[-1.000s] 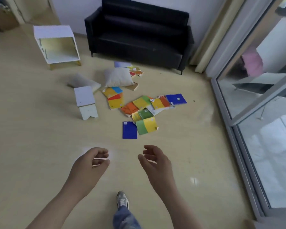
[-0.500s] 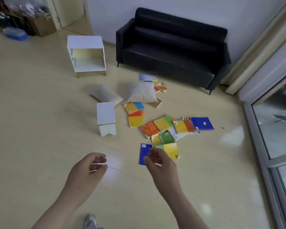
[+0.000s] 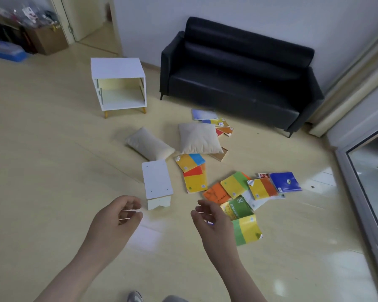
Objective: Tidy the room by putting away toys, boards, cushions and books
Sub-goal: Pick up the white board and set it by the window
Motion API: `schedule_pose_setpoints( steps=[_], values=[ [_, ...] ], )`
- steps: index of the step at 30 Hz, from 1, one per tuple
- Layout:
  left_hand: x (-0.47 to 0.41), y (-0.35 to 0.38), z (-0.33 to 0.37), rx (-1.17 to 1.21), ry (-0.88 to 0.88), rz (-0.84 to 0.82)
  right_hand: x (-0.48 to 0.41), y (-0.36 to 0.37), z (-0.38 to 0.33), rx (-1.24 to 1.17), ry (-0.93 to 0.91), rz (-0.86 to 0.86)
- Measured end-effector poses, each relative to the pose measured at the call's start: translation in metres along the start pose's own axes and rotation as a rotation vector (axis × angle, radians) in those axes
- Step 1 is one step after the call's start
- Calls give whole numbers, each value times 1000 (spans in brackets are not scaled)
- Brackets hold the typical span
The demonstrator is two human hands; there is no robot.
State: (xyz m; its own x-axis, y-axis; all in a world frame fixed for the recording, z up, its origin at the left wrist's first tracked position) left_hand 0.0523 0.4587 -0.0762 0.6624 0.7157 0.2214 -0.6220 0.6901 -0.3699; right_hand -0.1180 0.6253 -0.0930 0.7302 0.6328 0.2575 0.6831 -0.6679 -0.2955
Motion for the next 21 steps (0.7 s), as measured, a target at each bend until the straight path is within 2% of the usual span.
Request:
schedule_pose_setpoints(
  steps=[10,21],
  values=[
    [-164,-97,-34,8,-58,-13,-157,94,-67,35,2,-3],
    [-380,-190,-10,24,-76,12,-371,171,-151,25,16,-67]
  ],
)
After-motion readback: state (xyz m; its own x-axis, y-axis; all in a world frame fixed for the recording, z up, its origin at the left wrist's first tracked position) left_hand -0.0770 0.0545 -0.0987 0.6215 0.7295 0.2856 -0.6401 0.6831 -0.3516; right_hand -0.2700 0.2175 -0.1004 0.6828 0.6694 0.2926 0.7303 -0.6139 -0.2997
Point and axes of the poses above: each hand's wrist, its own x-axis away from the middle knuckle, its own y-axis out of the palm, z = x × y, the point moved 8 cm from there along -x, towards the middle knuckle, and after that the axes turned 6 degrees about -z, right-handed, at the moved point
